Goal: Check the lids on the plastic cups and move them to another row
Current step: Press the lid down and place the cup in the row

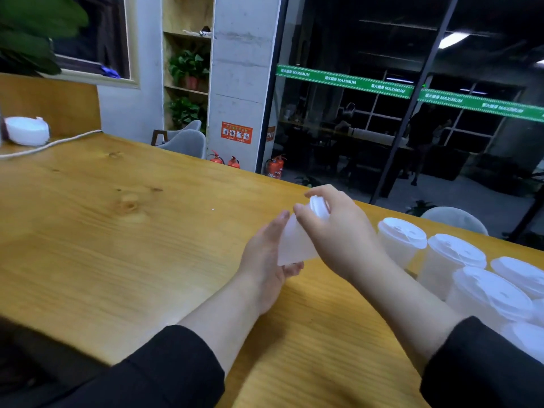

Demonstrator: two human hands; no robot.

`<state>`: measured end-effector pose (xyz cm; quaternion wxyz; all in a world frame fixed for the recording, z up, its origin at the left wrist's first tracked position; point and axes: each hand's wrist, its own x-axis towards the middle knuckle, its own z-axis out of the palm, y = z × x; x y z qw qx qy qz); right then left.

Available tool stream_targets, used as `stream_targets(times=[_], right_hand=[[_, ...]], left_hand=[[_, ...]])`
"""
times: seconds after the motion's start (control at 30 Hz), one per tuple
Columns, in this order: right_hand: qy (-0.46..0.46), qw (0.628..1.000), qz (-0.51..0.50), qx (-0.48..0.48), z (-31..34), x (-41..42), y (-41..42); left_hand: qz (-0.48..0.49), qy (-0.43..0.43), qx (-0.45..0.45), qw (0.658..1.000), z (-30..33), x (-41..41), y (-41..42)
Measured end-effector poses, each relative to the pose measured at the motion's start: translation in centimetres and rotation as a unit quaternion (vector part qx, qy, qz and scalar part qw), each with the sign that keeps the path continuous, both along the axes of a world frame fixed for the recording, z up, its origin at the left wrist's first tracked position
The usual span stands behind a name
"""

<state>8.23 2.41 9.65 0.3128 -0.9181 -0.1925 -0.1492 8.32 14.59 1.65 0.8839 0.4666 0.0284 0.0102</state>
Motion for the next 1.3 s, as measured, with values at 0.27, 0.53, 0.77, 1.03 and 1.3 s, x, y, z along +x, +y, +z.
stream_targets(times=[0.27, 0.53, 0.77, 1.03, 1.3], right_hand=[[-0.003, 0.979, 0.167, -0.119, 2.0, -0.4, -1.9], [-0.001, 1.000, 0.009, 0.025, 0.2, -0.4, -0.1], [0.042, 0.995, 0.053, 0.077, 0.7, -2.7, -1.3], [0.088, 0.897, 0.068, 0.427, 3.3, -7.4, -5.9], [0.282, 0.551, 0.202, 0.759, 2.5, -14.8, -9.7]], left_hand=[[-0.200, 0.071, -0.052, 0.976, 0.6, -0.3, 0.7], [-0.070, 0.018, -0.037, 0.997, 0.1, 0.0, 0.0], [-0.033, -0.022, -0.022, 0.999, 0.4, -0.8, 0.1], [0.118, -0.109, 0.250, 0.955, 13.3, -4.9, -3.5], [0.041, -0.285, 0.712, 0.640, 24.6, -10.4, -10.7]])
